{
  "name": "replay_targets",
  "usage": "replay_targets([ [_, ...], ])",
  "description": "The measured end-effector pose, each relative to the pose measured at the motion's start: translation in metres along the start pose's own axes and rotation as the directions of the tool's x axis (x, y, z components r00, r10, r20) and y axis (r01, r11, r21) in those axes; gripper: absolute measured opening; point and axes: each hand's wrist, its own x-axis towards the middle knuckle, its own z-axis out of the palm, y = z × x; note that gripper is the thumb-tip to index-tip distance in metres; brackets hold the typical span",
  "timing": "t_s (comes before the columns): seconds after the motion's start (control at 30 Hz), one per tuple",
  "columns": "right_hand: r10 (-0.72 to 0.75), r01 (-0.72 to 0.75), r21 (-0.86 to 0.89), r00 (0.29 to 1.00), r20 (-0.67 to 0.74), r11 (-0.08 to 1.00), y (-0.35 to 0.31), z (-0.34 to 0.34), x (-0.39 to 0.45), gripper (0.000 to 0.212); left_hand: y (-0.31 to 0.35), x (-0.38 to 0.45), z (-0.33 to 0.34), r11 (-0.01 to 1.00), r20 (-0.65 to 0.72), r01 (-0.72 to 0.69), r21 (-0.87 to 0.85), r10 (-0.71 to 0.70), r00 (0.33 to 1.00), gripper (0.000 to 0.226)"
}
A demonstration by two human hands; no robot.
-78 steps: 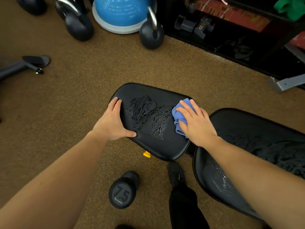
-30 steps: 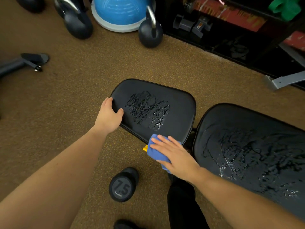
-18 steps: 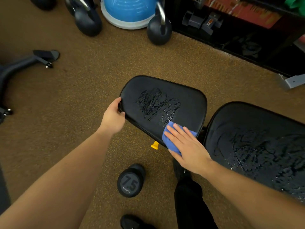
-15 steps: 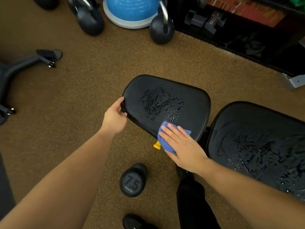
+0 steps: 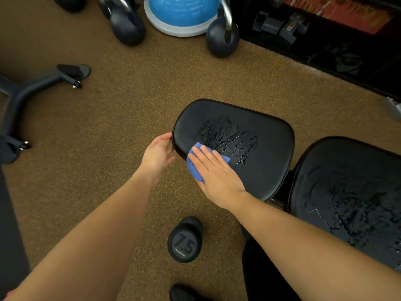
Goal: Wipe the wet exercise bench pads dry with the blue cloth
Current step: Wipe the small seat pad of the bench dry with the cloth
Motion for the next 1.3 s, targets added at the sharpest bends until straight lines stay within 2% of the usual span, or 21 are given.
replay_targets([
  [0.13, 0.022, -0.023, -0.022, 0.999, -0.024, 1.000, -0.010, 0.000, 0.021, 0.070, 0.000, 0.004, -0.006, 1.000, 0.026, 0.009, 0.010, -0.010, 1.000, 0.025],
  [0.27, -0.076, 0.076, 0.001, 0.997, -0.011, 0.997, -0.012, 0.001, 0.038, 0.072, 0.005, 0.007, -0.012, 1.000, 0.039, 0.022, -0.015, -0.021, 0.999, 0.025],
  [0.33, -0.203, 0.201, 0.104, 0.979, 0.004, 0.974, -0.007, -0.003, 0.045, 0.073, 0.009, 0.008, -0.012, 1.000, 0.040, 0.016, -0.021, -0.015, 0.999, 0.027],
  [0.4, -0.317, 0.292, 0.326, 0.948, 0.023, 0.899, 0.000, -0.014, 0.047, 0.069, 0.011, 0.011, -0.010, 1.000, 0.024, -0.015, 0.015, 0.014, 1.000, 0.027],
  [0.43, -0.337, 0.292, 0.440, 0.941, 0.025, 0.849, 0.003, -0.021, 0.045, 0.066, 0.012, 0.013, -0.009, 0.998, 0.011, -0.035, 0.047, 0.034, 0.999, 0.027],
  [0.5, -0.278, 0.241, 0.579, 0.960, -0.026, 0.779, 0.013, -0.040, 0.037, 0.062, 0.014, 0.019, -0.005, 0.983, -0.003, -0.090, 0.159, 0.092, 0.996, 0.035],
  [0.57, -0.113, 0.197, 0.616, 0.978, -0.173, 0.763, 0.037, -0.063, 0.027, 0.054, 0.017, 0.024, 0.000, 0.951, 0.021, -0.141, 0.275, 0.140, 0.990, 0.044],
  [0.63, 0.045, 0.159, 0.521, 0.933, -0.356, 0.838, 0.080, -0.081, 0.015, 0.045, 0.022, 0.026, 0.007, 0.915, 0.049, -0.164, 0.369, 0.157, 0.986, 0.048],
  [0.7, 0.138, 0.045, 0.412, 0.905, -0.403, 0.910, 0.135, -0.088, -0.005, 0.044, 0.025, 0.027, 0.012, 0.878, 0.065, -0.180, 0.444, 0.169, 0.983, 0.050],
  [0.73, 0.163, -0.014, 0.393, 0.922, -0.351, 0.920, 0.160, -0.086, -0.019, 0.046, 0.024, 0.027, 0.013, 0.872, 0.064, -0.184, 0.454, 0.174, 0.983, 0.051],
  [0.8, 0.150, -0.097, 0.368, 0.981, -0.120, 0.925, 0.191, -0.071, -0.047, 0.054, 0.023, 0.028, 0.014, 0.874, 0.054, -0.185, 0.450, 0.180, 0.982, 0.052],
  [0.87, 0.136, -0.156, 0.286, 0.987, 0.091, 0.945, 0.203, -0.053, -0.062, 0.061, 0.022, 0.028, 0.014, 0.883, 0.028, -0.180, 0.433, 0.187, 0.982, 0.050],
  [1.0, 0.124, -0.149, 0.212, 0.985, 0.124, 0.966, 0.208, -0.049, -0.039, 0.063, 0.019, 0.029, 0.017, 0.901, -0.014, -0.179, 0.395, 0.200, 0.980, 0.050],
  [1.13, -0.010, -0.021, 0.160, 0.982, 0.191, 0.987, 0.213, -0.058, -0.010, 0.065, 0.016, 0.028, 0.019, 0.919, -0.046, -0.168, 0.356, 0.197, 0.979, 0.049],
  [1.3, -0.136, 0.086, 0.206, 0.960, 0.246, 0.975, 0.210, -0.062, 0.036, 0.055, 0.014, 0.027, 0.021, 0.943, -0.060, -0.145, 0.300, 0.171, 0.984, 0.048],
])
